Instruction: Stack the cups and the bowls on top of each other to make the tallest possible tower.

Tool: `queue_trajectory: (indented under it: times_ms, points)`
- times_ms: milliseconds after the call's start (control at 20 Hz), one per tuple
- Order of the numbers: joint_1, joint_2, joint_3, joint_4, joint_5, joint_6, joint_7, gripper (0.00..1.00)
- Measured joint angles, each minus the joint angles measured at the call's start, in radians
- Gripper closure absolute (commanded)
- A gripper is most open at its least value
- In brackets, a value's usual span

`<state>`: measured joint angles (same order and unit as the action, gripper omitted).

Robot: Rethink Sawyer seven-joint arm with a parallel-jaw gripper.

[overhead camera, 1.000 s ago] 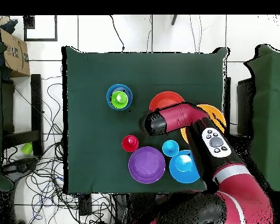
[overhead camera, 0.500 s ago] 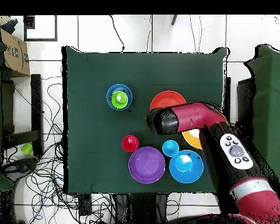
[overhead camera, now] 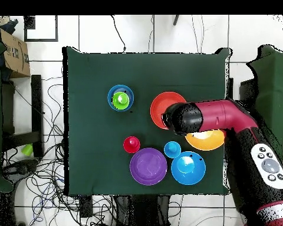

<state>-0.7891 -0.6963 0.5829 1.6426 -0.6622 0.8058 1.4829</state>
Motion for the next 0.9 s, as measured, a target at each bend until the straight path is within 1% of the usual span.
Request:
queue_trajectory:
  times_ms: [50, 200, 550, 750, 900]
  points:
    - [-0.014, 0.002, 0.011, 0.000, 0.000, 0.002, -0.003, 0.00]
    - [-0.029, 0.012, 0.026, -0.001, -0.006, 0.002, -0.006, 0.00]
    - [-0.032, 0.053, 0.044, -0.002, -0.054, 0.002, -0.006, 0.00]
    - [-0.035, 0.087, 0.049, -0.002, -0.079, 0.002, -0.006, 0.00]
    - [-0.050, 0.121, 0.055, -0.002, -0.104, 0.002, -0.009, 0.00]
